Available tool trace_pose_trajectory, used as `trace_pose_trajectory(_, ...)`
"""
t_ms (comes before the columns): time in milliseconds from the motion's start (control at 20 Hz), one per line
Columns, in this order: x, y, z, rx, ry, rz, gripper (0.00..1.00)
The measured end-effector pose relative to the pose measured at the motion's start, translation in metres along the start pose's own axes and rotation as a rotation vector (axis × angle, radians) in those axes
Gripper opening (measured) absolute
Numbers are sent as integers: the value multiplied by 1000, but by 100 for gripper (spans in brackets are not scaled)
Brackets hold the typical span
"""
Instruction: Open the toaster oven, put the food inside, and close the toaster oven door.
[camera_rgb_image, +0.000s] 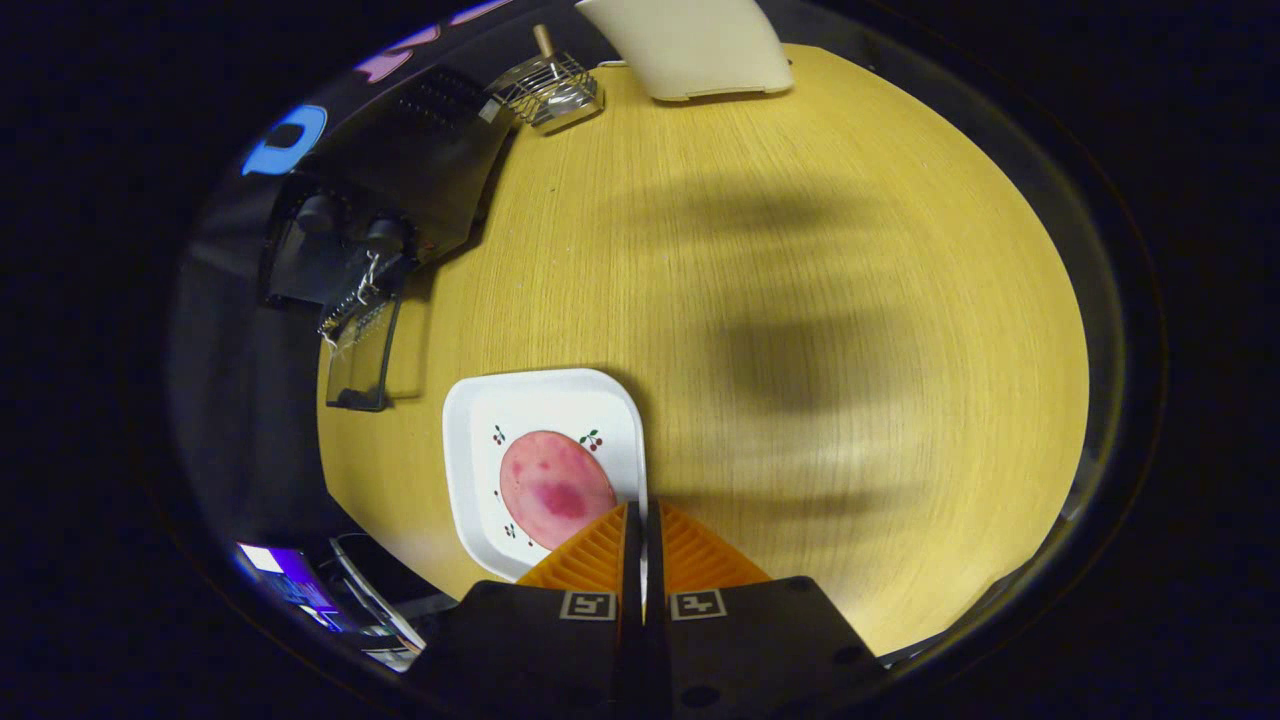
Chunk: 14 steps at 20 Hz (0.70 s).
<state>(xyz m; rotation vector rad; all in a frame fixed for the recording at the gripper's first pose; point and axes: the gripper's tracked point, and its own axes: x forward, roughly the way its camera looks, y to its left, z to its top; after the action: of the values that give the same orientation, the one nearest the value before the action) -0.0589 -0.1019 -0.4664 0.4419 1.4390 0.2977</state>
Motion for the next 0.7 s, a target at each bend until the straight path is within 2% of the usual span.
trace_pose_trajectory(100, -3, 4, 0, 72, -44, 71, 5)
trace_pose_trajectory(400, -8, 33, 5, 268, -155, 208, 5)
trace_pose_trajectory(550, -17, 54, 0, 310, -191, 241, 5)
trace_pose_trajectory(700, -21, 78, -11, 349, -225, 235, 5)
